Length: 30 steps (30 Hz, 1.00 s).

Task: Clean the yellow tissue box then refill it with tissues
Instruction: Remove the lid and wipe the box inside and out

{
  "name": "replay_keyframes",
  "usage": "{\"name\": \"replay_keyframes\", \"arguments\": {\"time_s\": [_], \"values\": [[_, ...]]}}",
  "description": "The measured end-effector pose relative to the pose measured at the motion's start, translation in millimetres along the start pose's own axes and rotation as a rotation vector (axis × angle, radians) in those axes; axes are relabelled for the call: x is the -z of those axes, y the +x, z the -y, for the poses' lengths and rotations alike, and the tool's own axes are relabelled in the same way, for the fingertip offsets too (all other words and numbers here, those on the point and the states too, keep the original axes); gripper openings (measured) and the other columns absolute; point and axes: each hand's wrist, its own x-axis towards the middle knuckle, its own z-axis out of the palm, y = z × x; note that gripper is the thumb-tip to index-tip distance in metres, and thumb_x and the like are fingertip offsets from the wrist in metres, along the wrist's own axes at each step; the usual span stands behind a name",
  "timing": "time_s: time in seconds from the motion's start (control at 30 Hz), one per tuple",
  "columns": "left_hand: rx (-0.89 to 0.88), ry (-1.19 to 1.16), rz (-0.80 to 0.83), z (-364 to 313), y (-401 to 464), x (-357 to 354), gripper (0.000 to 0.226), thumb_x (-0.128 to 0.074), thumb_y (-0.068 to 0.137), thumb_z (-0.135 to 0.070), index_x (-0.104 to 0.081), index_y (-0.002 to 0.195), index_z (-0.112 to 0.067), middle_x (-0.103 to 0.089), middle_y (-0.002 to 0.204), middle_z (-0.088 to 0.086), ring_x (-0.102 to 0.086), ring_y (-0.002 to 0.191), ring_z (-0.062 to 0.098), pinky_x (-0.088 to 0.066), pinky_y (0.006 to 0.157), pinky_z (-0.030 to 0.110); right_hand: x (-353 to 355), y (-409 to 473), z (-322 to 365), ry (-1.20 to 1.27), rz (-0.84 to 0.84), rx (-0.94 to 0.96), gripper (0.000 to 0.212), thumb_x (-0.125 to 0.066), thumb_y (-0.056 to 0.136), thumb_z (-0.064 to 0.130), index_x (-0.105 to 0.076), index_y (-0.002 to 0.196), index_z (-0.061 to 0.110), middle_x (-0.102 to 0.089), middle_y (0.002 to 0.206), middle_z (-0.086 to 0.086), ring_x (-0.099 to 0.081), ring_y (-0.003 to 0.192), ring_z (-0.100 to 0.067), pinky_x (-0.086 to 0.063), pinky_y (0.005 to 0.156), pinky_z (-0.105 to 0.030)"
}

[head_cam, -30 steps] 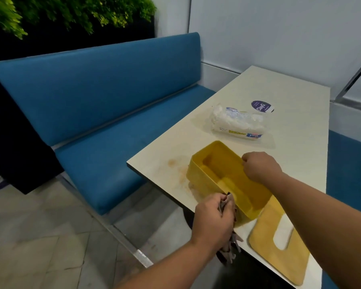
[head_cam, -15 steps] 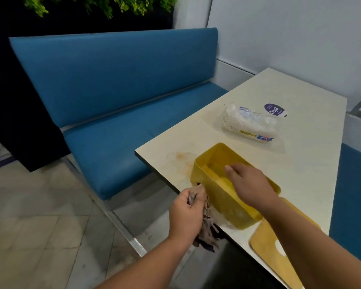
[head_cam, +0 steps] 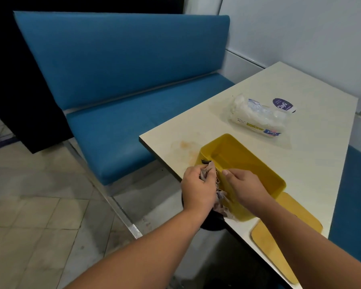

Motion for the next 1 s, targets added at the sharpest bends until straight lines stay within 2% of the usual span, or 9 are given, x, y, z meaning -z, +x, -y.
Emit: {"name": "replay_keyframes", "arguments": {"time_s": [0.13,0.27,0.37,0.43,0.53,0.63,0.8,0.9,1.0], "values": [[-0.068,0.027,-0.008,-3,-4,-8,0.017,-0.063,0.092,-0.033,-0.067,0.088,-0.017,-0.057,0.094,-0.003,-0.057,0.084,0.012,-0.052,0.078,0.031,0,1,-3,-0.022,-0.001,0.018,0.042,-0.042,0.102,0.038,-0.067,0.086,0.007,-0.065,0.076,-0.016,-0.058,0.074,-0.033,-0.038,0.061,-0.034],[-0.03,0.016,-0.051,-5,6,-8,0.017,-0.063,0.093,-0.03,-0.067,0.094,-0.014,-0.057,0.097,0.0,-0.056,0.084,0.013,-0.048,0.078,0.026,0,1,-1,-0.043,-0.007,0.012,0.043,-0.042,0.102,0.038,-0.065,0.086,0.005,-0.064,0.076,-0.017,-0.053,0.067,-0.025,-0.035,0.059,-0.033],[-0.064,0.05,-0.015,-4,0,-10,0.014,-0.062,0.093,-0.03,-0.065,0.09,-0.017,-0.056,0.096,-0.002,-0.054,0.082,0.011,-0.046,0.075,0.023,0,1,-1,-0.053,-0.011,0.023,0.043,-0.042,0.102,0.037,-0.064,0.085,0.005,-0.063,0.074,-0.016,-0.056,0.07,-0.029,-0.039,0.06,-0.035],[-0.073,0.063,0.0,-4,4,-8,0.017,-0.062,0.093,-0.032,-0.066,0.091,-0.016,-0.058,0.096,-0.001,-0.056,0.084,0.011,-0.049,0.077,0.026,0,0,1,-0.064,-0.009,0.022,0.042,-0.041,0.102,0.036,-0.065,0.087,0.005,-0.065,0.077,-0.015,-0.059,0.076,-0.031,-0.045,0.065,-0.04],[-0.002,0.012,-0.084,-3,25,4,0.019,-0.06,0.094,-0.034,-0.065,0.092,-0.016,-0.061,0.098,0.0,-0.059,0.087,0.014,-0.053,0.081,0.033,0,-2,4,-0.07,-0.001,0.015,0.043,-0.039,0.103,0.037,-0.066,0.097,0.004,-0.067,0.088,-0.017,-0.06,0.086,-0.032,-0.049,0.078,-0.042],[0.03,-0.049,-0.143,0,34,16,0.017,-0.059,0.095,-0.035,-0.064,0.095,-0.019,-0.064,0.096,0.0,-0.062,0.086,0.013,-0.058,0.076,0.035,0,-2,6,-0.075,0.006,0.004,0.043,-0.038,0.103,0.038,-0.065,0.102,0.004,-0.067,0.092,-0.017,-0.06,0.089,-0.033,-0.049,0.078,-0.041],[0.039,0.009,-0.046,4,36,13,0.016,-0.059,0.094,-0.034,-0.067,0.098,-0.021,-0.066,0.096,-0.003,-0.062,0.088,0.011,-0.054,0.073,0.027,0,-3,4,-0.092,-0.004,0.025,0.044,-0.038,0.103,0.037,-0.064,0.096,0.003,-0.065,0.084,-0.017,-0.059,0.082,-0.032,-0.047,0.07,-0.038],[0.114,0.048,-0.034,4,41,14,0.014,-0.057,0.097,-0.028,-0.064,0.085,-0.024,-0.063,0.08,-0.01,-0.06,0.077,0.009,-0.045,0.06,0.02,0,-3,4,-0.102,0.003,0.034,0.044,-0.037,0.104,0.037,-0.064,0.099,0.003,-0.065,0.087,-0.018,-0.059,0.084,-0.033,-0.047,0.071,-0.037],[0.077,-0.003,-0.04,1,46,12,0.019,-0.055,0.097,-0.034,-0.068,0.093,-0.022,-0.067,0.09,-0.005,-0.063,0.085,0.011,-0.052,0.071,0.026,0,-2,5,-0.105,-0.002,0.029,0.043,-0.037,0.104,0.037,-0.066,0.103,0.006,-0.067,0.094,-0.017,-0.06,0.088,-0.031,-0.049,0.079,-0.04]]}}
